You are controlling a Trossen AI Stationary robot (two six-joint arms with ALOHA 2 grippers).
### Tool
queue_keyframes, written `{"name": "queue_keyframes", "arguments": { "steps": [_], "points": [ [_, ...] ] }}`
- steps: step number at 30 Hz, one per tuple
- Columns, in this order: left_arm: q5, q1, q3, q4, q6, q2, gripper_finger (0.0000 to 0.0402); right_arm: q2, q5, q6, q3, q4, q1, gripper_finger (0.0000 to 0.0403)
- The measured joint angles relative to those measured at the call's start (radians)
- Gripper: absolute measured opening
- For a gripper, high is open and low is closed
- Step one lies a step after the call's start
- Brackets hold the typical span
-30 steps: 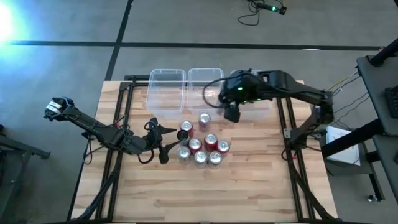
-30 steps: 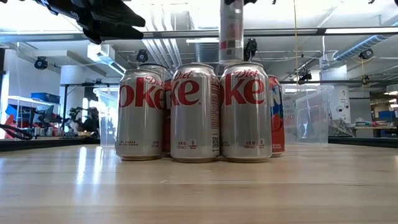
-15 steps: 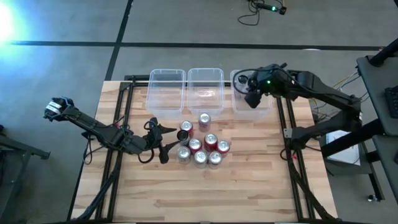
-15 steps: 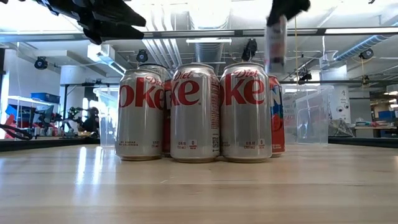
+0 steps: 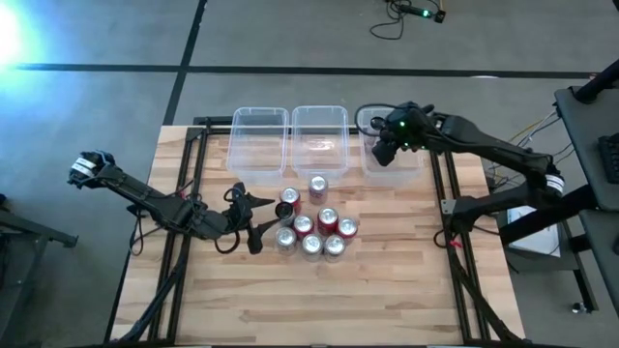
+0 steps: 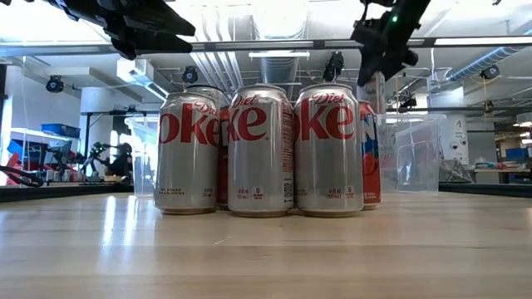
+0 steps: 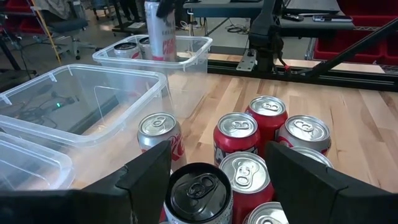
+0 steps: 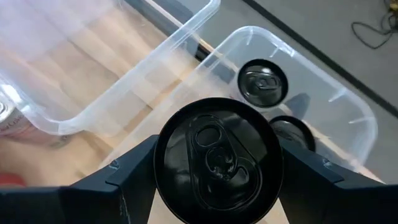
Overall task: Sort soda cans
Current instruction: Put the right white-pink soda can into the right transparent bin
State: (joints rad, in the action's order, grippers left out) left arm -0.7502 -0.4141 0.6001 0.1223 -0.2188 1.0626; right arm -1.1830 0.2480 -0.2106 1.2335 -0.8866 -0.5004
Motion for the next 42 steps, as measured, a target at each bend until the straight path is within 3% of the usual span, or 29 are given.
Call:
{"name": "queue_keyframes", "arguments": {
  "steps": [16,26,42],
  "points": [
    [0.0,0.0,-0.001,0.0,0.0,0.0,0.0242,-0.029,-0.055,-0.051,-0.168,0.171,-0.083,0.0258],
    [0.0,0.0,-0.001,0.001,0.0,0.0,0.0242,-0.029,-0.142,0.069,-0.298,0.303,-0.103,0.026],
    [-0.001,0.0,-0.001,0.006,0.0,0.0,0.0242,-0.029,-0.154,0.156,-0.314,0.339,-0.116,0.0267]
  ]
}}
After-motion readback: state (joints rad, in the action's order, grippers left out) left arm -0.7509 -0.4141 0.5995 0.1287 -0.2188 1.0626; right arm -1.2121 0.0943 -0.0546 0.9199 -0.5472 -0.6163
